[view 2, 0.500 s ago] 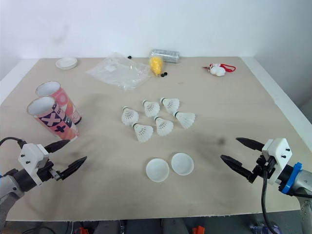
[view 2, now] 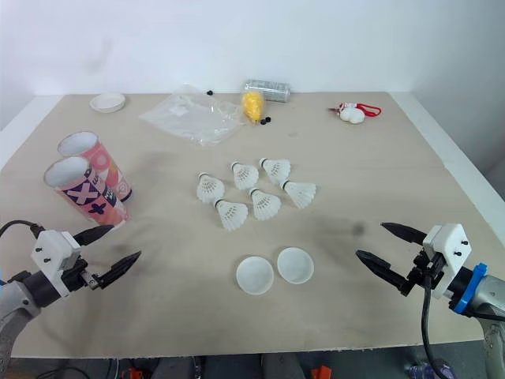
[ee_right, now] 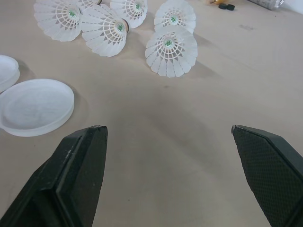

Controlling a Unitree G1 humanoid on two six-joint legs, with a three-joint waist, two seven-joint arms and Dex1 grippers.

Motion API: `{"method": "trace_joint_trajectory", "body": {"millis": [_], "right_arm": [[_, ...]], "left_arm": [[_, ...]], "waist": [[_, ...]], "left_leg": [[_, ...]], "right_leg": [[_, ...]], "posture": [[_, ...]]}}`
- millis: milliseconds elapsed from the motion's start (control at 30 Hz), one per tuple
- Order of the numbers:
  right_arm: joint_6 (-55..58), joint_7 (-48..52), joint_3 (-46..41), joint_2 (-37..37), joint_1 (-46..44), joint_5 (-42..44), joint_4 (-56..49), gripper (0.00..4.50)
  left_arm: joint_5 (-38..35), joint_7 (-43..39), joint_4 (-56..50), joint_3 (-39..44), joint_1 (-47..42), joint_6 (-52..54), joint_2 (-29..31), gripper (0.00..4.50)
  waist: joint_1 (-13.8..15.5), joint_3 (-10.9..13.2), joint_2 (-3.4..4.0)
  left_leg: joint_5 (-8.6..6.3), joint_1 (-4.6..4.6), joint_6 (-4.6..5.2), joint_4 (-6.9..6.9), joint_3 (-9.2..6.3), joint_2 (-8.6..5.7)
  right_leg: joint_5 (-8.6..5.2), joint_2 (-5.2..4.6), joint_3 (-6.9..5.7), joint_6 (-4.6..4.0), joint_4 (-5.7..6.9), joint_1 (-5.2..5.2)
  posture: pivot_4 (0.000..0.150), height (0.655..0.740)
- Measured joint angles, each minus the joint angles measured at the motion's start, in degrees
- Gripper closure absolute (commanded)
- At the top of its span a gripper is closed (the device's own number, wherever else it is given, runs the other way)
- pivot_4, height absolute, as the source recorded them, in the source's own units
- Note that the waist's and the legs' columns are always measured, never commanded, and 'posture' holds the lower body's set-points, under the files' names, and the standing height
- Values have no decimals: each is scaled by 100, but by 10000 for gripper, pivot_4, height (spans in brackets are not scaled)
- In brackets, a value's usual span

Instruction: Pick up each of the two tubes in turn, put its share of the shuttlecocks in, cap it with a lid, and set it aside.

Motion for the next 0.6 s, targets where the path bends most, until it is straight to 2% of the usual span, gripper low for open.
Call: {"method": "trace_joint_trajectory", "body": {"millis": [367,600], "right_arm": [[151,-71,147,0,-323,17,-8,0],[662,19,1034,-1,-1634,215,-103,0]], "left_arm": [[-8,-65,55,-143,-223,0,26,267],[-47,-291,26,-536,-422,-16,29,267]], "waist": [[-3,0,0],[-26,1,2]], "left_leg": [[0,0,0,1,0,0],[1,4,2,2,3,6]], "right_leg": [[2,1,0,1,0,1],[13,11,6,-2,0,0]], "posture": [[1500,7400],[1500,7400]]}}
